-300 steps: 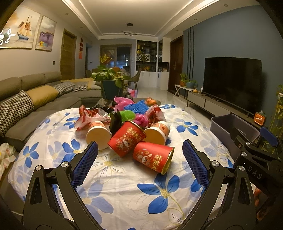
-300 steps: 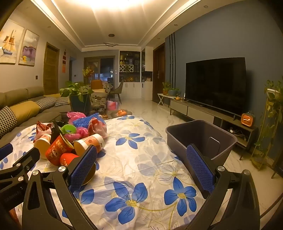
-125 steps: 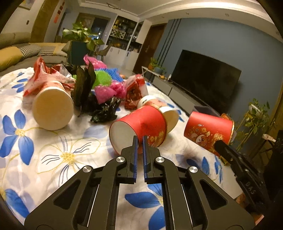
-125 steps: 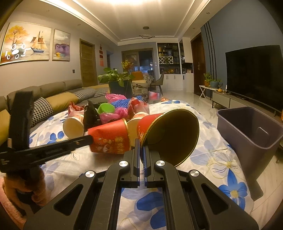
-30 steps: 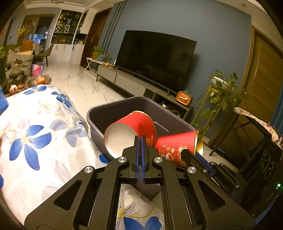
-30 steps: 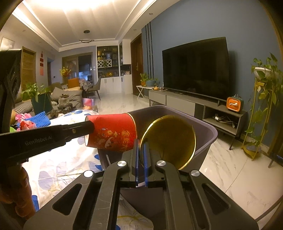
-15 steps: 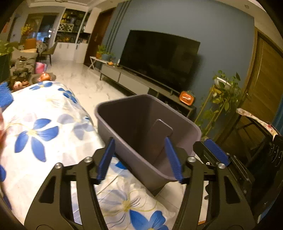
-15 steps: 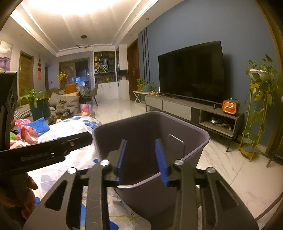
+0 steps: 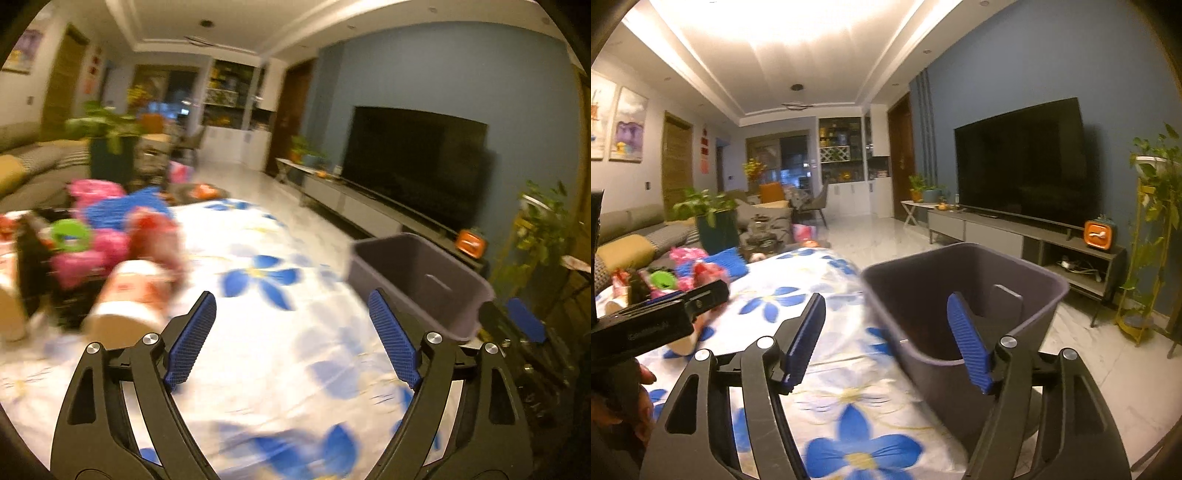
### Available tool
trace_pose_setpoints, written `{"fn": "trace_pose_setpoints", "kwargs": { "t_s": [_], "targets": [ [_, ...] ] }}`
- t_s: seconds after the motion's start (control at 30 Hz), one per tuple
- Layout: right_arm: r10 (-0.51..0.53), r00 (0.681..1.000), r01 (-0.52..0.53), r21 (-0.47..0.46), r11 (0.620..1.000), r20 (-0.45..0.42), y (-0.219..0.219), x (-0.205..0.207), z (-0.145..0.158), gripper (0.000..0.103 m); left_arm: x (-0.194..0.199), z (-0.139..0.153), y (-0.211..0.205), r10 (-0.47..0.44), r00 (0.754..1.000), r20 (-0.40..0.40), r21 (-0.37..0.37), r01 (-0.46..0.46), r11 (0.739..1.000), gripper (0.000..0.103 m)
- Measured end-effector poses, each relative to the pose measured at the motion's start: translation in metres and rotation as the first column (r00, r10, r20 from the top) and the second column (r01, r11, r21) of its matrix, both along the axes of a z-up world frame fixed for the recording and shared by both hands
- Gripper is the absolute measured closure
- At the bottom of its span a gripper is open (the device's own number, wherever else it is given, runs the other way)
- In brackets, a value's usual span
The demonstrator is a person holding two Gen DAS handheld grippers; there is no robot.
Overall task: Collect trash
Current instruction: 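Grasp a cream-and-orange paper cup with the left gripper while the right gripper grasps another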
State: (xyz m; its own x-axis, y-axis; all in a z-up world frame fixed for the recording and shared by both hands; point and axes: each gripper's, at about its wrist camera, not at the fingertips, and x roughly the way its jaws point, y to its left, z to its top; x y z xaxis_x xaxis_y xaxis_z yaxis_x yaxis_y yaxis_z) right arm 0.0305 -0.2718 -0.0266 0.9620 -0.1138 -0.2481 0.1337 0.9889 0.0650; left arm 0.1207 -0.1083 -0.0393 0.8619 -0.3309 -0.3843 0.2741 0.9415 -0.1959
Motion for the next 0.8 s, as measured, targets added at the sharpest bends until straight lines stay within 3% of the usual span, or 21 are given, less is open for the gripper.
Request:
{"fn": "trace_pose_setpoints", "kwargs": {
  "t_s": [0.17, 0.37, 0.8],
  "targets": [
    [0.072, 0.997, -0.072, 0.008, 0.997, -0.009, 0.032, 0.004, 0.000, 0.035, -0.011, -0.002, 0.050, 0.127, 0.992, -0.011, 0.009, -0.127, 0.992, 0.019],
    [0.165, 0.986, -0.165, 0.000, 0.986, -0.023, 0.079, 0.010, -0.003, 0.035, -0.029, -0.005, 0.112, 0.275, 0.961, -0.005, 0.030, -0.275, 0.961, 0.019],
    [0.288, 0.951, -0.293, -0.028, 0.956, -0.115, 0.158, 0.047, -0.029, 0.035, -0.044, -0.014, 0.207, 0.457, 0.889, -0.026, 0.022, -0.456, 0.890, 0.019]
  ]
}}
